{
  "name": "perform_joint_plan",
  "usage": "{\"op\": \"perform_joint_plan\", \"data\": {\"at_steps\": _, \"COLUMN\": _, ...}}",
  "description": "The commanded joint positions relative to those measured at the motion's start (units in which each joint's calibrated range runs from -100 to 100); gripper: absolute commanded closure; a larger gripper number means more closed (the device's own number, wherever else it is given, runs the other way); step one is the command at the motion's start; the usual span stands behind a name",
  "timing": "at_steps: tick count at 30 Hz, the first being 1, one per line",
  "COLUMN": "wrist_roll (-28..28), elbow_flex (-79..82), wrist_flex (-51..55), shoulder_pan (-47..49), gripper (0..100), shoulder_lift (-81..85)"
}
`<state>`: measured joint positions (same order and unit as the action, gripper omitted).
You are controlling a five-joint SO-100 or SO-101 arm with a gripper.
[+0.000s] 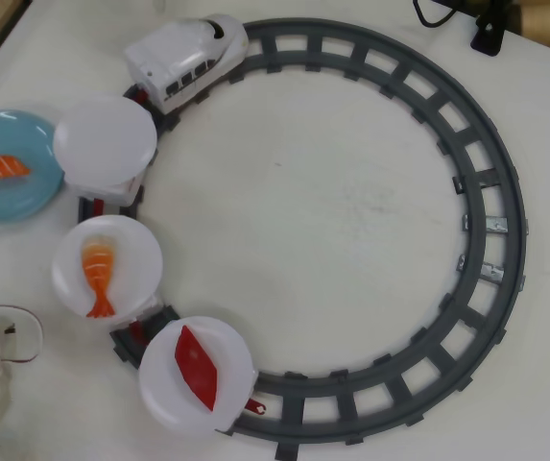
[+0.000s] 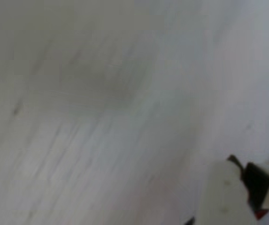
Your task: Pick up the sushi from the Shinkansen and put it on the blue dish
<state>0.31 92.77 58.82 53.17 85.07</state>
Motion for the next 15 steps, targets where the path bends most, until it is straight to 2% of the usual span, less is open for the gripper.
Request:
{"op": "perform_joint_plan", "data": {"at_steps": 1, "wrist_roll": -0.2, "elbow_flex": 0.6, "wrist_flex": 3.0, "shoulder_pan": -0.1, "gripper": 97, "shoulder_lift": 6.1}}
{"op": "perform_joint_plan", "data": {"at_steps": 5, "wrist_roll": -0.2, "elbow_flex": 2.1, "wrist_flex": 6.9, "shoulder_pan": -0.2, "gripper": 97, "shoulder_lift": 12.8}}
{"op": "perform_joint_plan", "data": {"at_steps": 15, "wrist_roll": -0.3, "elbow_flex": 2.2, "wrist_flex": 7.3, "shoulder_pan": -0.4, "gripper": 97, "shoulder_lift": 13.0}}
